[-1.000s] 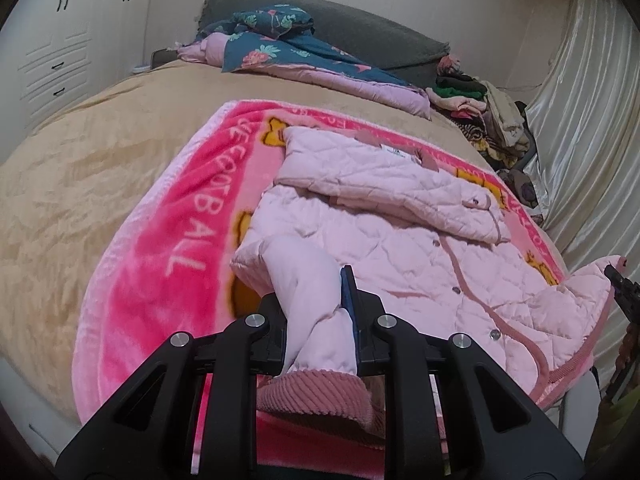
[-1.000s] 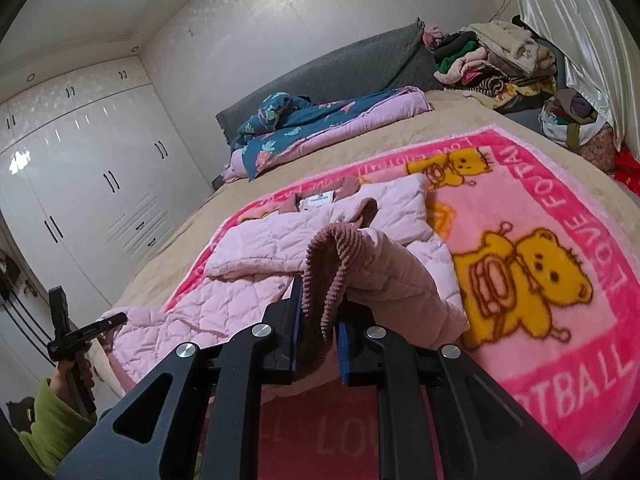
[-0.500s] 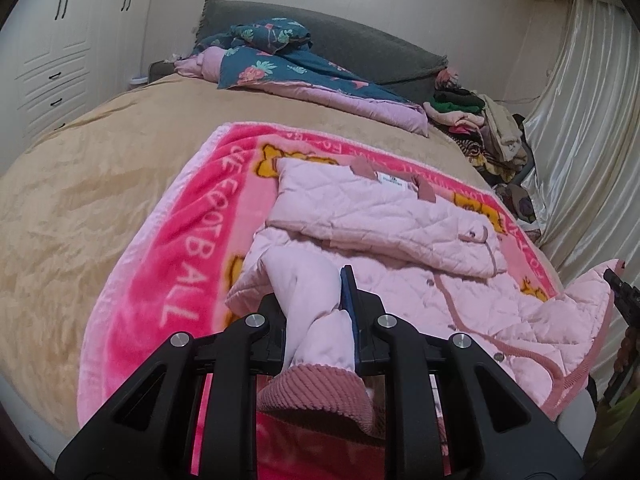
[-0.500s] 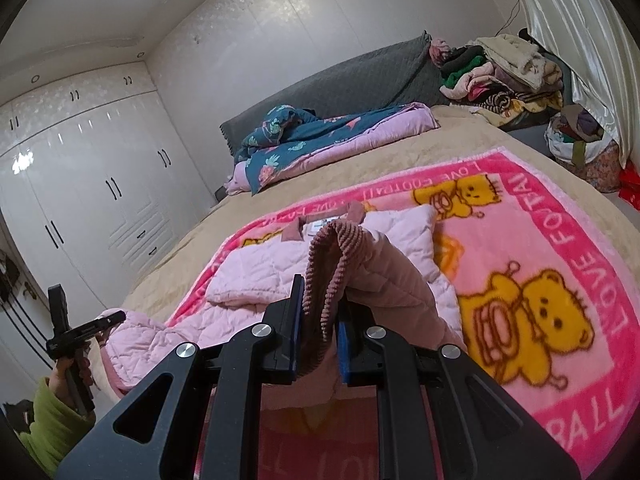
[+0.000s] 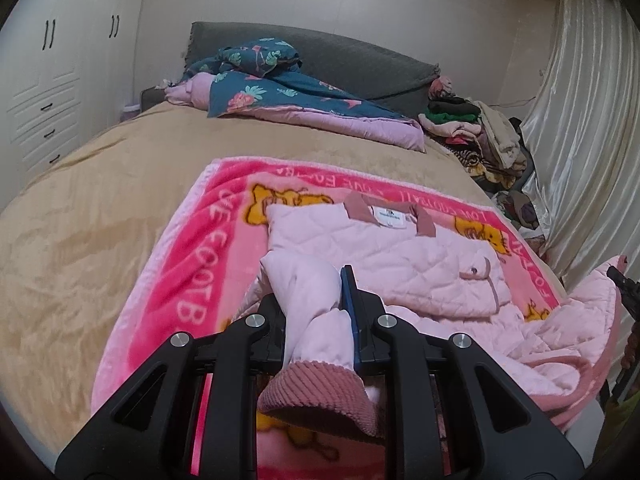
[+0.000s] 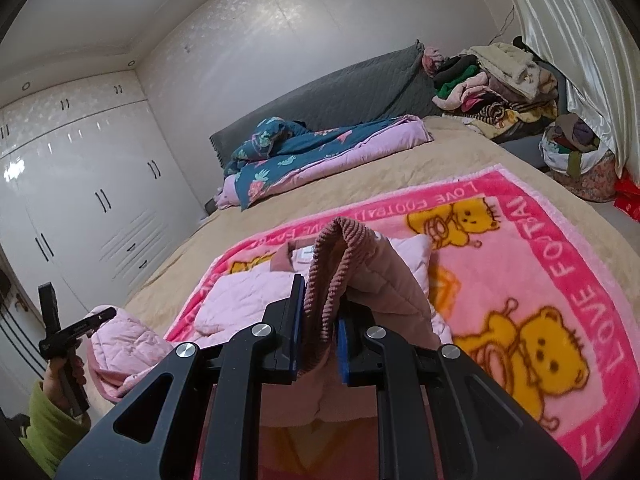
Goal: Fold large clothes
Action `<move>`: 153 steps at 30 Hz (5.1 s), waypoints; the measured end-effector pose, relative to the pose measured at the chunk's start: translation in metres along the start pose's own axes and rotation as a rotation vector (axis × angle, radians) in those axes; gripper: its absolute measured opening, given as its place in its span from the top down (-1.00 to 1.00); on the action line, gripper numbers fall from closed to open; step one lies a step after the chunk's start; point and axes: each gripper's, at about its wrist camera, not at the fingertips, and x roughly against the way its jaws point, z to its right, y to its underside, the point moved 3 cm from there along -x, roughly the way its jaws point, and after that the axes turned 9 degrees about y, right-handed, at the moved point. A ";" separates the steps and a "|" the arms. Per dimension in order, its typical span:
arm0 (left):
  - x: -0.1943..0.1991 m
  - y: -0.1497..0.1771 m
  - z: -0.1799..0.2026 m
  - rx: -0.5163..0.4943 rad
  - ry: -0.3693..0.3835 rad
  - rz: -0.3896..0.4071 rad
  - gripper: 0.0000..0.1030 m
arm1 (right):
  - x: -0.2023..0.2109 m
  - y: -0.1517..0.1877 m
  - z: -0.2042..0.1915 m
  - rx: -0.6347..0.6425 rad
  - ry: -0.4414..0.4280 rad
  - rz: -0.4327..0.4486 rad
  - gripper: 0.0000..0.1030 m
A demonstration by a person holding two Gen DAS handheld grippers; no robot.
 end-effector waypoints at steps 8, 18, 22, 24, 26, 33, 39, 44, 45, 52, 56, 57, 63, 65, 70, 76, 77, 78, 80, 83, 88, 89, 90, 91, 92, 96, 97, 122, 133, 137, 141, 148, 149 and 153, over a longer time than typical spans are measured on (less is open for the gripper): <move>-0.025 -0.029 0.001 -0.014 -0.029 0.004 0.76 | -0.028 -0.026 0.006 -0.008 0.029 0.004 0.75; -0.056 -0.053 -0.002 -0.019 -0.071 0.004 0.75 | -0.063 -0.052 0.012 -0.005 0.055 -0.002 0.75; -0.064 -0.058 -0.003 -0.017 -0.085 0.010 0.75 | -0.075 -0.058 0.019 -0.024 0.056 -0.010 0.75; -0.068 -0.059 -0.004 -0.019 -0.094 0.014 0.75 | -0.081 -0.060 0.021 -0.032 0.057 -0.014 0.75; -0.072 -0.058 -0.004 -0.015 -0.102 0.021 0.74 | -0.086 -0.062 0.022 -0.036 0.061 -0.018 0.75; -0.085 -0.057 -0.009 -0.011 -0.121 0.025 0.73 | -0.105 -0.067 0.027 -0.052 0.067 -0.038 0.75; -0.096 -0.058 -0.013 -0.018 -0.135 0.014 0.72 | -0.125 -0.068 0.032 -0.060 0.070 -0.063 0.74; -0.106 -0.056 -0.016 -0.017 -0.142 0.003 0.72 | -0.140 -0.066 0.038 -0.081 0.069 -0.091 0.74; -0.107 -0.055 -0.017 -0.017 -0.143 0.001 0.72 | -0.143 -0.066 0.039 -0.086 0.068 -0.096 0.74; -0.123 -0.052 -0.021 -0.020 -0.149 -0.022 0.72 | -0.161 -0.061 0.050 -0.148 0.030 -0.140 0.63; -0.131 -0.050 -0.027 -0.009 -0.146 -0.033 0.72 | -0.167 -0.060 0.056 -0.203 -0.017 -0.147 0.42; -0.133 -0.049 -0.028 -0.007 -0.144 -0.036 0.72 | -0.168 -0.059 0.057 -0.210 -0.023 -0.144 0.27; -0.148 -0.046 -0.030 -0.010 -0.133 -0.058 0.71 | -0.169 -0.055 0.058 -0.189 -0.025 -0.134 -0.16; -0.153 -0.044 -0.031 -0.008 -0.132 -0.065 0.70 | -0.168 -0.051 0.058 -0.177 -0.028 -0.126 -0.24; -0.164 -0.043 -0.034 0.000 -0.123 -0.070 0.65 | -0.165 -0.030 0.059 -0.098 0.038 -0.115 -0.50; -0.162 -0.041 -0.033 0.036 -0.062 -0.048 -0.03 | -0.175 0.014 0.065 0.002 0.152 -0.186 -0.55; -0.160 -0.042 -0.032 0.035 -0.056 -0.044 -0.17 | -0.176 0.020 0.065 0.009 0.160 -0.192 -0.55; -0.159 -0.043 -0.029 0.029 -0.055 -0.039 -0.25 | -0.175 0.023 0.065 0.017 0.167 -0.191 -0.57; -0.154 -0.045 -0.023 0.016 -0.047 -0.025 -0.42 | -0.171 0.030 0.063 0.040 0.181 -0.178 -0.59; -0.140 -0.049 -0.014 -0.011 -0.063 0.024 -0.72 | -0.161 0.038 0.059 0.063 0.189 -0.157 -0.66; -0.115 -0.052 -0.011 -0.022 -0.065 0.087 -0.80 | -0.143 0.046 0.056 0.089 0.190 -0.135 -0.70; -0.112 -0.049 -0.013 -0.019 -0.076 0.087 -0.81 | -0.139 0.048 0.056 0.094 0.190 -0.131 -0.71; -0.110 -0.047 -0.015 -0.015 -0.086 0.087 -0.81 | -0.135 0.049 0.055 0.098 0.191 -0.126 -0.72; -0.108 -0.042 -0.020 -0.007 -0.096 0.086 -0.81 | -0.131 0.051 0.055 0.102 0.192 -0.121 -0.74; -0.107 -0.037 -0.025 0.003 -0.105 0.084 -0.81 | -0.127 0.053 0.054 0.111 0.192 -0.119 -0.75; -0.110 -0.002 -0.051 0.036 -0.144 0.031 -0.81 | -0.118 0.065 0.053 0.170 0.215 -0.125 -0.79; -0.111 0.007 -0.058 0.050 -0.147 0.016 -0.81 | -0.118 0.069 0.054 0.184 0.223 -0.130 -0.79; -0.145 0.075 -0.084 0.137 -0.038 -0.086 -0.65 | -0.148 0.095 0.053 0.253 0.268 -0.134 -0.44; -0.136 0.046 -0.054 0.016 -0.048 -0.026 0.46 | -0.146 0.066 0.040 0.224 0.257 -0.070 0.45; -0.146 0.018 -0.054 0.024 -0.065 0.003 0.48 | -0.160 0.034 0.039 0.184 0.249 -0.041 0.46; -0.170 0.002 -0.056 0.021 -0.114 -0.023 0.49 | -0.193 0.016 0.039 0.187 0.273 -0.064 0.48; -0.205 -0.001 -0.067 0.037 -0.172 -0.085 0.48 | -0.250 0.016 0.050 0.171 0.312 -0.146 0.48; -0.209 -0.001 -0.068 0.035 -0.180 -0.094 0.48 | -0.257 0.018 0.052 0.166 0.317 -0.162 0.48; -0.227 0.000 -0.068 -0.001 -0.219 -0.126 0.41 | -0.279 0.024 0.060 0.138 0.333 -0.207 0.48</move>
